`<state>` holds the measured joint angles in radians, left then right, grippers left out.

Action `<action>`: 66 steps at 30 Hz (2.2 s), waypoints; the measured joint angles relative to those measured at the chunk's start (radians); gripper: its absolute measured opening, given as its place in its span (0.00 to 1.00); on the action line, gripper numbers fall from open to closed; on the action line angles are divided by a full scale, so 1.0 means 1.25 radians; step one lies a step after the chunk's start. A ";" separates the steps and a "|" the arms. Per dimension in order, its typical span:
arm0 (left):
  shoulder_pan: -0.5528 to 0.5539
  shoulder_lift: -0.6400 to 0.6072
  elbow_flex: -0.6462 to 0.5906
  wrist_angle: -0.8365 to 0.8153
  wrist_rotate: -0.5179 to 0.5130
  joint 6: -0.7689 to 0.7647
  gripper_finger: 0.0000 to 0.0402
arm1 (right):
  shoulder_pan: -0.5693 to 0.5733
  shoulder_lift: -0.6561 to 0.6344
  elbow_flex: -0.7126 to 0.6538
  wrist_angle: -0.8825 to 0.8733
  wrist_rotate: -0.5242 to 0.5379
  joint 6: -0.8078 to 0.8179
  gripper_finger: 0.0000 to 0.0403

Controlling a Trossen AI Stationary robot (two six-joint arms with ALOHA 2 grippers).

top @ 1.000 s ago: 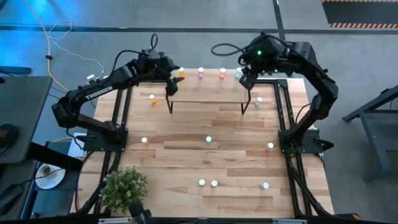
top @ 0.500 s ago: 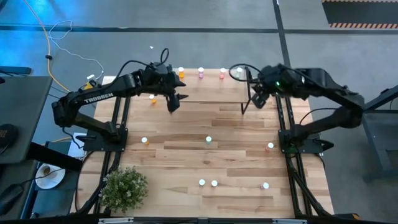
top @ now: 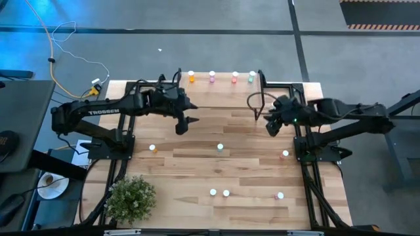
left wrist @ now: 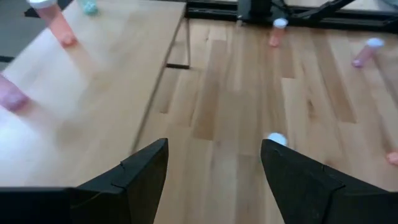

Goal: Pick and place medicine bottles onto shelf by color
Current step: Put the bottom red pill bottle on the shelf aligned with the other red pill bottle

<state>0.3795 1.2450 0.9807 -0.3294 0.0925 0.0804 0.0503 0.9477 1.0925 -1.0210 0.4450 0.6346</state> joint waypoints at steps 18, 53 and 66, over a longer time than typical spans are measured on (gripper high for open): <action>-0.169 -0.058 -0.148 0.112 -0.068 -0.153 0.61 | 0.212 -0.022 -0.279 0.413 -0.051 0.086 0.41; -0.343 -0.057 -0.159 0.160 -0.107 -0.267 0.61 | 0.345 0.230 -0.473 1.234 -0.174 -0.137 0.50; -0.338 -0.057 -0.159 0.165 -0.114 -0.266 0.61 | 0.403 0.365 -0.366 1.205 -0.171 -0.278 0.51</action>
<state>-0.0429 1.1736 0.7815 -0.1234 -0.0494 -0.2516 0.5543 1.4039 0.6348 0.4857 0.2315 0.2869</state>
